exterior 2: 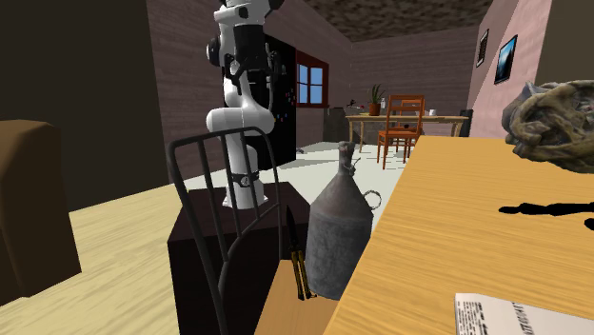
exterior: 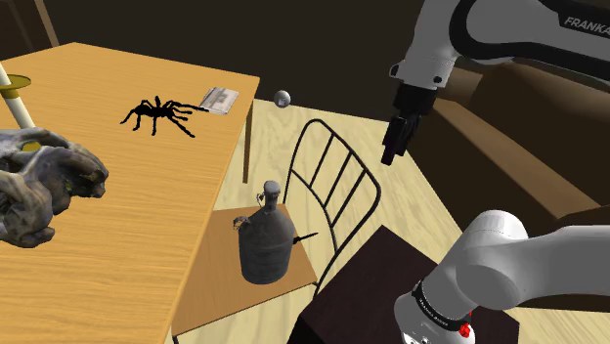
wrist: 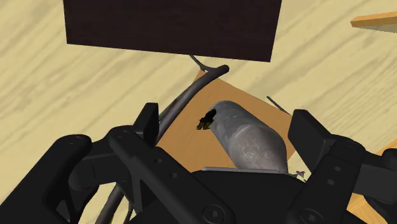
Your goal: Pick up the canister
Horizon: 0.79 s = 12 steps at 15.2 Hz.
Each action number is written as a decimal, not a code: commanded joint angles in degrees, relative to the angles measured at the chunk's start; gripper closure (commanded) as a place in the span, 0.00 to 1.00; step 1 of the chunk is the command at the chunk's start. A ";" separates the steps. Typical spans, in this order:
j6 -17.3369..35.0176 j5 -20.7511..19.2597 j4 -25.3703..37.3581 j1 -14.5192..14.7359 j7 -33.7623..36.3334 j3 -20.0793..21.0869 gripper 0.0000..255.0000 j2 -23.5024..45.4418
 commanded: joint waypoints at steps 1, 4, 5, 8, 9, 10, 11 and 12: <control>0.00 0.00 0.00 0.00 0.00 0.00 0.00 0.00; 5.10 1.82 -0.74 1.03 2.35 3.01 0.00 3.11; 6.79 2.35 -0.83 1.35 3.12 4.01 0.00 4.29; 11.82 3.66 -0.63 2.28 5.42 6.95 0.00 8.24; 13.47 4.00 -0.41 2.55 6.19 7.93 0.00 9.68; 15.09 4.29 -0.11 2.80 6.97 8.90 0.00 11.18; 16.69 4.51 0.26 3.04 7.76 9.85 0.00 12.74; 18.26 4.66 0.72 3.26 8.56 10.79 0.00 14.36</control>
